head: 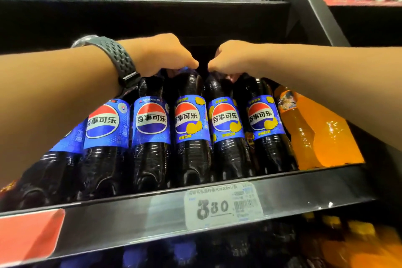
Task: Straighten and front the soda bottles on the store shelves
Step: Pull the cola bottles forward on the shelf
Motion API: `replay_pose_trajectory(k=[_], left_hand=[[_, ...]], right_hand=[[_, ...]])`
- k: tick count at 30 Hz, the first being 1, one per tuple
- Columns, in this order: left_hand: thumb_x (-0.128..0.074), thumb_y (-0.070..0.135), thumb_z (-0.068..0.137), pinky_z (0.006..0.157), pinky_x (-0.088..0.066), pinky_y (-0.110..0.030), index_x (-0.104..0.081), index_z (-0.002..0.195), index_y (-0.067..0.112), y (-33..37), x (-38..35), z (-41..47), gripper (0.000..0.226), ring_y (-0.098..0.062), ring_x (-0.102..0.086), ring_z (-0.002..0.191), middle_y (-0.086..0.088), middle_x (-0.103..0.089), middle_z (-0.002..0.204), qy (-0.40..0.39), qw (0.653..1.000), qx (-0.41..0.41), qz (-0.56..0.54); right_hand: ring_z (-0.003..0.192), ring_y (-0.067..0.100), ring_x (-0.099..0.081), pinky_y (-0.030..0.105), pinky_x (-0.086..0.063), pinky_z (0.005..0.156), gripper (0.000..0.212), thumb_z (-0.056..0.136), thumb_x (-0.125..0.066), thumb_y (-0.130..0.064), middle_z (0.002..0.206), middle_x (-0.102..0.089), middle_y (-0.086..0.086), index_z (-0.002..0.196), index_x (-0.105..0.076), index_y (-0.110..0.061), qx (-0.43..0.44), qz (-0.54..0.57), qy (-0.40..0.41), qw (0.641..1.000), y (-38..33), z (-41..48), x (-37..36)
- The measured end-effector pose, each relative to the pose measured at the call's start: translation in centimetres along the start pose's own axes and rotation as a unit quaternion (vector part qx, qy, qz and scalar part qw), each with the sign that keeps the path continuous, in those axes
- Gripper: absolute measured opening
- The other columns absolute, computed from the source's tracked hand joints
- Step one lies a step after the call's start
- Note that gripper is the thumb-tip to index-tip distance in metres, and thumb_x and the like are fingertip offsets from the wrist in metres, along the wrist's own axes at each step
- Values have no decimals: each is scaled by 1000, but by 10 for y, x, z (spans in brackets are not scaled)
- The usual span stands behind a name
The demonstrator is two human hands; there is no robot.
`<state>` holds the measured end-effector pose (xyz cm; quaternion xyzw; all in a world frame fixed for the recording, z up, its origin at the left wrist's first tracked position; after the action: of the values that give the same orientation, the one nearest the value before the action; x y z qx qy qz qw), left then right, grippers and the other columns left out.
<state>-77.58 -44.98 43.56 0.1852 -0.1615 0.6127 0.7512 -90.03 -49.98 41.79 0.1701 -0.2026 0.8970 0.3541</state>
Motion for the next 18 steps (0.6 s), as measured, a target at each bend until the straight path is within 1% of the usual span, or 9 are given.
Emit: replay_pose_trajectory(k=[2,4,5,7,8,11,14,18], left_hand=[[-68,42,83,44,-36,-23,-67,76,9,1,1,-1,34,-15,-51,48,-3,-59,60,2,1000,6,8],[-68,44,82,45,-37,-23,-67,78,9,0,0,-3,35,-16,-53,48,-3,-61,62,-2,1000,18,13],[-68,44,83,46,-38,-23,-67,79,9,0,0,-3,35,-15,-53,46,-4,-61,63,-5,1000,25,15],[-68,40,84,45,-39,-22,-67,77,8,-1,1,-4,33,-12,-52,40,-4,-61,61,-1,999,37,12],[-69,39,84,46,-40,-23,-67,77,7,-2,4,-4,32,-12,-53,41,-4,-61,61,4,999,42,6],[-71,39,82,50,-43,-25,-69,82,4,-1,7,-6,35,-18,-55,53,-6,-62,65,15,999,42,-2],[-71,40,83,47,-42,-25,-70,85,4,4,7,-10,36,-18,-53,54,-7,-61,68,19,999,36,1],[-70,43,83,54,-46,-30,-70,89,5,8,12,-14,39,-21,-58,65,-10,-67,79,14,999,38,17]], right_hand=[[78,24,-67,26,-55,52,37,87,-60,-34,95,-66,10,108,-60,-3,3,10,3,1000,0,2,1],[71,20,-65,25,-52,46,42,84,-64,-44,87,-63,7,102,-58,-6,5,10,1,1000,2,3,2],[69,19,-65,24,-52,45,43,83,-66,-46,86,-64,7,100,-58,-7,7,10,0,1000,3,3,2],[69,20,-66,24,-52,44,39,81,-69,-40,86,-67,9,99,-62,-5,13,17,-4,1000,3,6,1],[69,20,-66,25,-52,43,36,80,-70,-36,85,-67,10,99,-64,-5,16,26,-3,1000,3,6,0],[64,19,-64,25,-51,43,30,79,-73,-31,79,-65,9,93,-65,-6,19,57,9,998,5,8,1],[61,18,-63,25,-50,44,28,78,-74,-33,77,-66,7,87,-66,-8,23,73,23,997,6,8,8],[59,18,-63,24,-50,43,29,78,-75,-34,75,-65,7,86,-65,-8,29,91,24,995,5,7,13]])
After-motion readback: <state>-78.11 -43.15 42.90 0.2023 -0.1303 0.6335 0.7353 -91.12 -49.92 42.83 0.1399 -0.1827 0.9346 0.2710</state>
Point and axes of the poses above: each hand's wrist, its own z-axis towards the middle knuckle, its own x-axis out of the back of the hand, y = z × x, the point moved 9 cm from there along z, towards the middle knuckle
